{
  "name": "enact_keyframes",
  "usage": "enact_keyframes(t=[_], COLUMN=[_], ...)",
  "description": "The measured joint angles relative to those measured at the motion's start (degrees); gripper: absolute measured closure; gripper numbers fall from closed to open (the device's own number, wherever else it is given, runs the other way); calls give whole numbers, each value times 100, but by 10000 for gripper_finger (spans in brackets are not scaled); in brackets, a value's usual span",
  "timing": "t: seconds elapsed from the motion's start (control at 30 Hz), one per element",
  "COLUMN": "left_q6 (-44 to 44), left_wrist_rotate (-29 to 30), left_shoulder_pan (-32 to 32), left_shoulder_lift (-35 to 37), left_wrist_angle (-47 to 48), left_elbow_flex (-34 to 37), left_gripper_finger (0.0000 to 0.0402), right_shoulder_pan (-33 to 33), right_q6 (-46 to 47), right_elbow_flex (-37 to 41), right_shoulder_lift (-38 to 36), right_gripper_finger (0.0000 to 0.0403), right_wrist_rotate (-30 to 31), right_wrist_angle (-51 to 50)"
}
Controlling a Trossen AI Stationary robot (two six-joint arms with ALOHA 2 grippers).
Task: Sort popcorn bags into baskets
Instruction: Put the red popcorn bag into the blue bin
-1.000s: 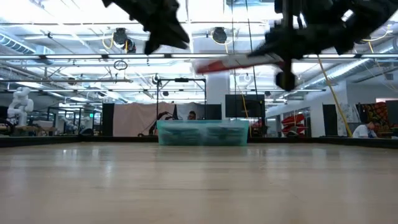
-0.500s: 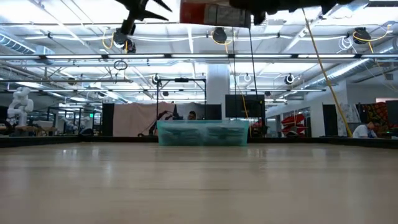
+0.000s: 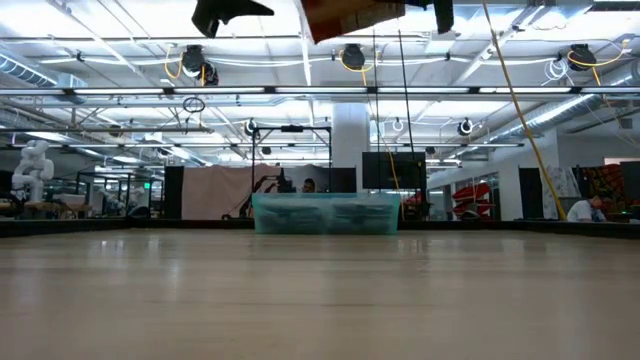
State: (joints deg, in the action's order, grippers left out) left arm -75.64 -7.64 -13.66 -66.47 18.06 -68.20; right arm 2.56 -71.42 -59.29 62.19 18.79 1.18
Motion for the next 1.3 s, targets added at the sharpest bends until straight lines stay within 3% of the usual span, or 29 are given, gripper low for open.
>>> enact_keyframes(t=[0.3,0.53,0.63,0.8,1.07,1.3], left_q6=[-78,-49,145,225,879,1277], left_wrist_rotate=[1028,1082,1010,434,-133,-1145], left_shoulder_pan=[561,646,642,532,183,-507], left_shoulder_lift=[-221,-753,-1085,-1517,-1599,-1496], left_wrist_angle=[-213,-980,-1887,-2953,-2809,-2567], left_elbow_flex=[-10,11,-3,-2,2,2], left_gripper_finger=[78,105,122,188,374,369], right_shoulder_pan=[-489,-739,-760,-760,-756,-742], right_q6=[-867,-1039,-999,-1043,-262,1362], right_elbow_flex=[0,2,2,1,0,127], right_shoulder_lift=[-4,42,33,31,33,31], right_gripper_finger=[388,388,388,383,331,286], right_wrist_rotate=[261,674,690,972,1151,1164], right_wrist_angle=[110,153,194,154,-251,-361])
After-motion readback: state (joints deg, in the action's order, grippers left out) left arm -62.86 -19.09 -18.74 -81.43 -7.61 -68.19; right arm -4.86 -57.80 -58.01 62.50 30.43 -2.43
